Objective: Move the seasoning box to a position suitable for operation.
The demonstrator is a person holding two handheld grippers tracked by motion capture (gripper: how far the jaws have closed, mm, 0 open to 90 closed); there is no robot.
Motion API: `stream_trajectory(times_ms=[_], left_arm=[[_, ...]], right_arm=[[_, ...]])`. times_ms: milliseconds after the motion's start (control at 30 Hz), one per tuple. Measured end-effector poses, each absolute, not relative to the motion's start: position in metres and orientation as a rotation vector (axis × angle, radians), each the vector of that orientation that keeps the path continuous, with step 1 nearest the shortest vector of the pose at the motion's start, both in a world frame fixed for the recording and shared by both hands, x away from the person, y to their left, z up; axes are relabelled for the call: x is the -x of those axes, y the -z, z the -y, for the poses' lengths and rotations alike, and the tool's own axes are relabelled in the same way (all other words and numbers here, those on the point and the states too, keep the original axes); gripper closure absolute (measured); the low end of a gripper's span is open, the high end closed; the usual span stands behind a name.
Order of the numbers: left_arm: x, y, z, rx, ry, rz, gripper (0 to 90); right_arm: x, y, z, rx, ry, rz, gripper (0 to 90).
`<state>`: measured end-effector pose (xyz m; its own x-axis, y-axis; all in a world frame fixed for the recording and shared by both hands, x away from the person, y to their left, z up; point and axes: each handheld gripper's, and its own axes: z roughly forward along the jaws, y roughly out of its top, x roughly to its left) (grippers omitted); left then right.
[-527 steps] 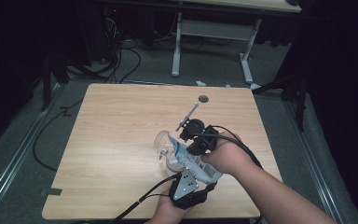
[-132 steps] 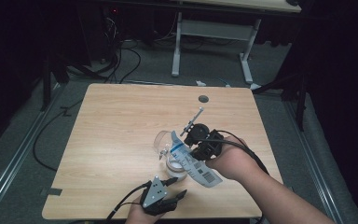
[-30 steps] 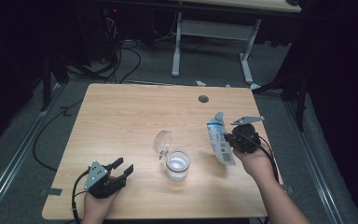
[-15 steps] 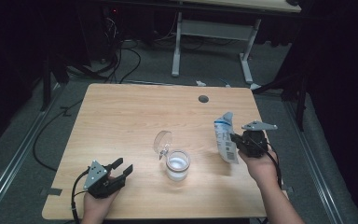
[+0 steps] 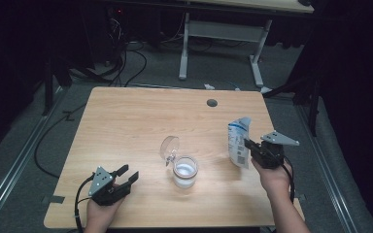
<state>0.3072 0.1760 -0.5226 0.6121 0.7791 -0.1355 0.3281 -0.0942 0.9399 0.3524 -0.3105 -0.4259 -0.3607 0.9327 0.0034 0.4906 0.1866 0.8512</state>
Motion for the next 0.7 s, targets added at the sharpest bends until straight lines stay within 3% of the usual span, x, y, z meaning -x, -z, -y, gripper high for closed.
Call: stream_trajectory(times_ms=[700], left_arm=[[-0.308, 0.523, -0.175, -1.715, -0.516, -0.924, 50.0]], right_arm=[[-0.340, 0.454, 0.314, -1.257, -1.232, -1.757, 90.0]])
